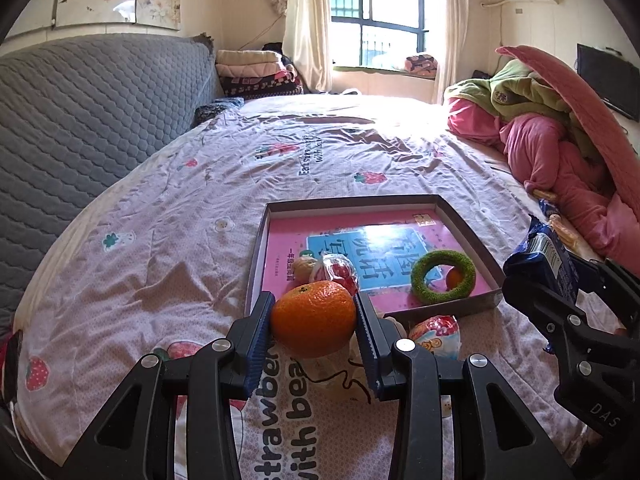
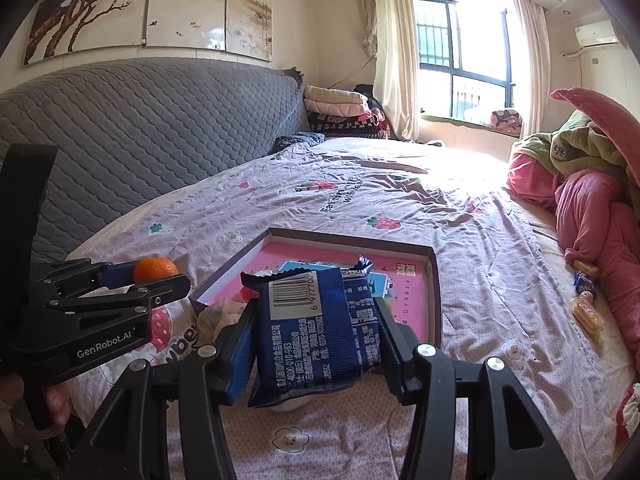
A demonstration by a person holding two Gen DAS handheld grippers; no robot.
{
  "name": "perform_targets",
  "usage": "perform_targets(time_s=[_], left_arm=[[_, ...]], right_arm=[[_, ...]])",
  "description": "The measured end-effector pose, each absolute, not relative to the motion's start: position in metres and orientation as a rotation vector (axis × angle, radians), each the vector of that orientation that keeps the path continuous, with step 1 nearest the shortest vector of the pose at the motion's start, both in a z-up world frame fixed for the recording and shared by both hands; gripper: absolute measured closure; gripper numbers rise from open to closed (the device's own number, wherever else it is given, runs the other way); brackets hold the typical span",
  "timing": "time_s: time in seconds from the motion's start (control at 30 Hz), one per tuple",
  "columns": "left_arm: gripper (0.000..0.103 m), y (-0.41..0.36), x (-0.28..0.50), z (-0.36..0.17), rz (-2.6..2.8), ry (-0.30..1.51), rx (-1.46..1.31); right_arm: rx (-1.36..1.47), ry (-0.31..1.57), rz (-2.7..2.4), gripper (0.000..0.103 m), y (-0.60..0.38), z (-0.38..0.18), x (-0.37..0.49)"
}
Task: Organize objects
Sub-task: 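Carry the orange in the left tool toward the tray while the right carries the packet, then lower the orange into the tray while the right lowers the blue packet beside the ring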
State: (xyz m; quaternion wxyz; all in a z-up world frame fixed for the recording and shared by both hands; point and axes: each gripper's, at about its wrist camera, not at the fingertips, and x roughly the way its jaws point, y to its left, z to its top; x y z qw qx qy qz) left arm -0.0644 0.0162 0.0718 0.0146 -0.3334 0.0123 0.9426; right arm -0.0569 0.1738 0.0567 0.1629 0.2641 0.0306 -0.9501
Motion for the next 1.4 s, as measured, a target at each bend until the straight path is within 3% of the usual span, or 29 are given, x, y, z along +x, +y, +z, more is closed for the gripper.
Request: perform_targets(time_s=[0.9, 1.4], left_arm=[[0.062, -0.007, -0.117, 0.121, 3.003, 0.101, -0.93], [0.062, -0.016, -0.152, 0.098, 2.979, 0.073, -0.999]], right_arm=[[0.683, 0.14, -2.721, 0.05, 0.159, 0.076, -0.097], [0.736, 0.157, -2.712, 0.05, 0.15, 0.068, -0.129]])
